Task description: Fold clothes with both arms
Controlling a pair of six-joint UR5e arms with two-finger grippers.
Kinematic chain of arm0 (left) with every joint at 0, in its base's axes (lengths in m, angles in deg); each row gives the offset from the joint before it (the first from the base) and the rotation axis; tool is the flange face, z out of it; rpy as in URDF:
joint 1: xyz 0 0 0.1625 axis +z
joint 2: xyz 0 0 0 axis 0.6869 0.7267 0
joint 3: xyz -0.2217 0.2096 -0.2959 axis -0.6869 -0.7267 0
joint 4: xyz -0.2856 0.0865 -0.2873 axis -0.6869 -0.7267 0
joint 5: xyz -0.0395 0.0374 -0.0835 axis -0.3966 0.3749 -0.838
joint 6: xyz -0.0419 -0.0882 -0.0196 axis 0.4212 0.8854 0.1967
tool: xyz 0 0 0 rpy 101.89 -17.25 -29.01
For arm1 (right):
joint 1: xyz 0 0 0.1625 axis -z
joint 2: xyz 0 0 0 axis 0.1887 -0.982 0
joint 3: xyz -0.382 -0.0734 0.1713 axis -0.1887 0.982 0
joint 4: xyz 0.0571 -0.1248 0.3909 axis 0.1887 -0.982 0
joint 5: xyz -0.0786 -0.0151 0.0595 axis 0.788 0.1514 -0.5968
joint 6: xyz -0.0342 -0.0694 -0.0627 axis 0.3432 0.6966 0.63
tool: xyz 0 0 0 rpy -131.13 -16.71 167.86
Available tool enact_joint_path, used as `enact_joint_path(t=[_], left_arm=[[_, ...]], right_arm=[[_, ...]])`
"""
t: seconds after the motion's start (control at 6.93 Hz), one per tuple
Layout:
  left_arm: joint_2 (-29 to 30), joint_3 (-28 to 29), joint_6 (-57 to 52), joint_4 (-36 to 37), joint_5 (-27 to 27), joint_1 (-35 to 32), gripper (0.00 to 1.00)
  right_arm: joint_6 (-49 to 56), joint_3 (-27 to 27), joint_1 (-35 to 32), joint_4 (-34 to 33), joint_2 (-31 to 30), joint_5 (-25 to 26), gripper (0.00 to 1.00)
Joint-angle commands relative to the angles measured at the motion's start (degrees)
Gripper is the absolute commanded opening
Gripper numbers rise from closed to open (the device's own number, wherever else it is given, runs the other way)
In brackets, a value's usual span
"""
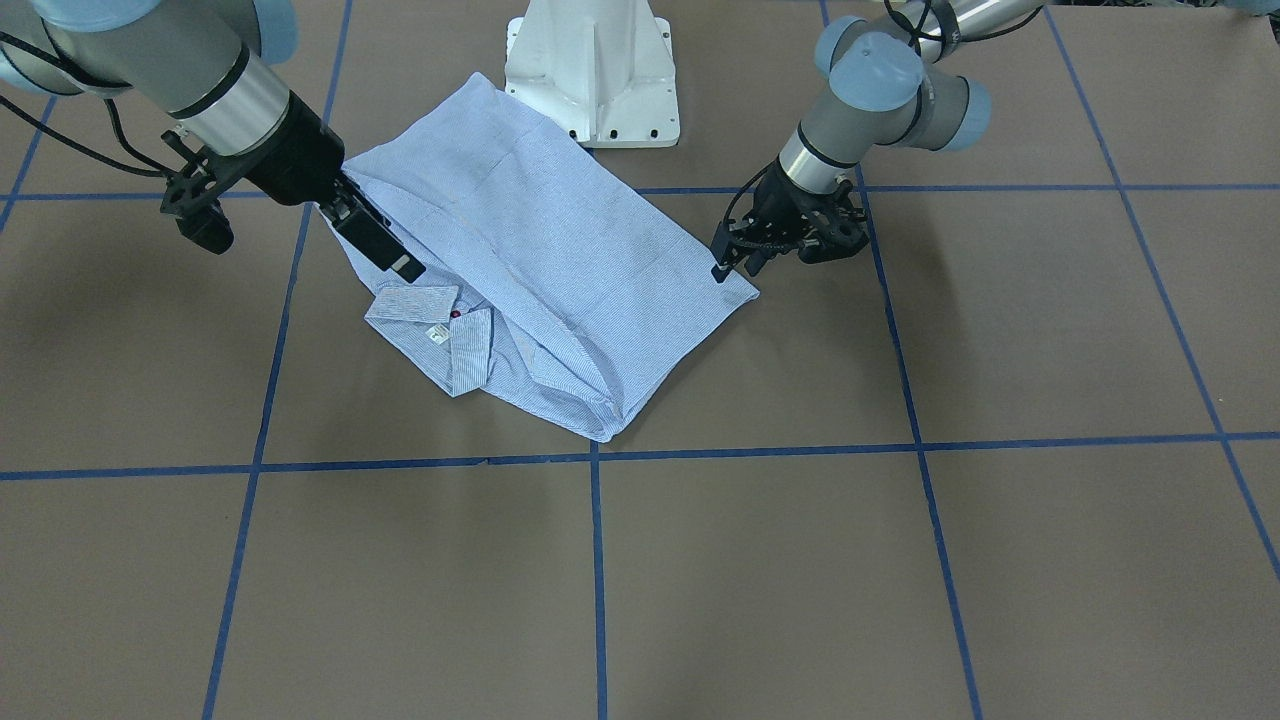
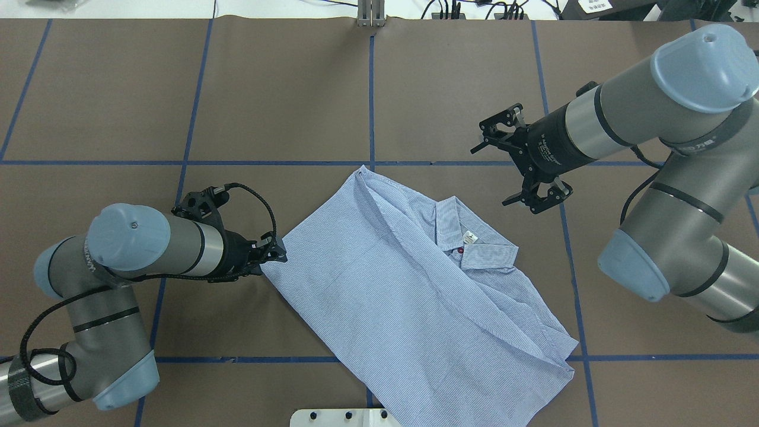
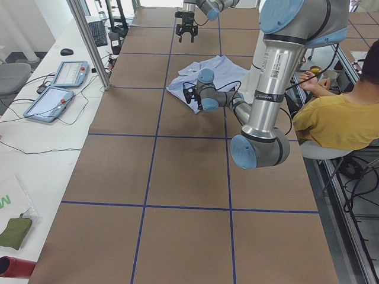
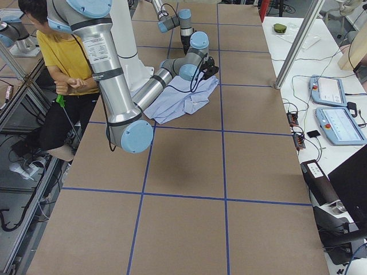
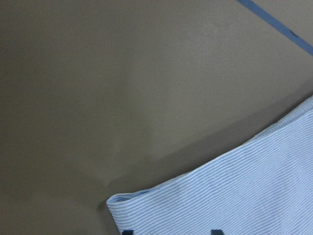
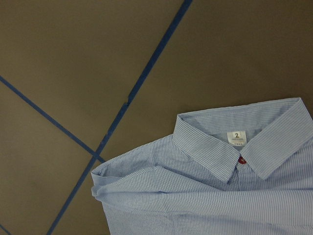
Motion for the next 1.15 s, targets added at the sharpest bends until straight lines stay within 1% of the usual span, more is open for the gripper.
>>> enact_joint_path(t=[0.0, 0.29, 0.43, 0.58, 0.87, 1.01], left_arm=[[0.6, 1.2, 0.0, 0.0, 0.0, 0.8, 0.61], [0.6, 2.2, 0.1, -0.1, 1.3, 1.0, 0.59], [0.6, 2.3, 0.3, -0.1, 1.3, 1.1, 0.43], [0.6, 2.2, 1.8, 0.0, 2.0, 1.1, 0.00], [0.2, 1.8, 0.9, 0.0, 1.9, 0.3, 0.00], [0.3, 1.9, -2.3, 0.0, 1.9, -1.7, 0.00]], right_arm=[[1.3, 1.9, 0.1, 0.1, 0.3, 3.3, 1.00], [1.3, 4.6, 1.6, 0.7, 0.4, 5.5, 1.00], [1.2, 4.7, 2.4, 1.5, 0.5, 7.5, 1.00], [1.2, 5.0, 3.1, 1.7, 0.5, 9.1, 1.00], [1.2, 5.9, 5.6, 2.0, 0.7, 11.7, 1.00], [1.2, 5.9, 6.8, 2.0, 1.0, 13.4, 1.00]])
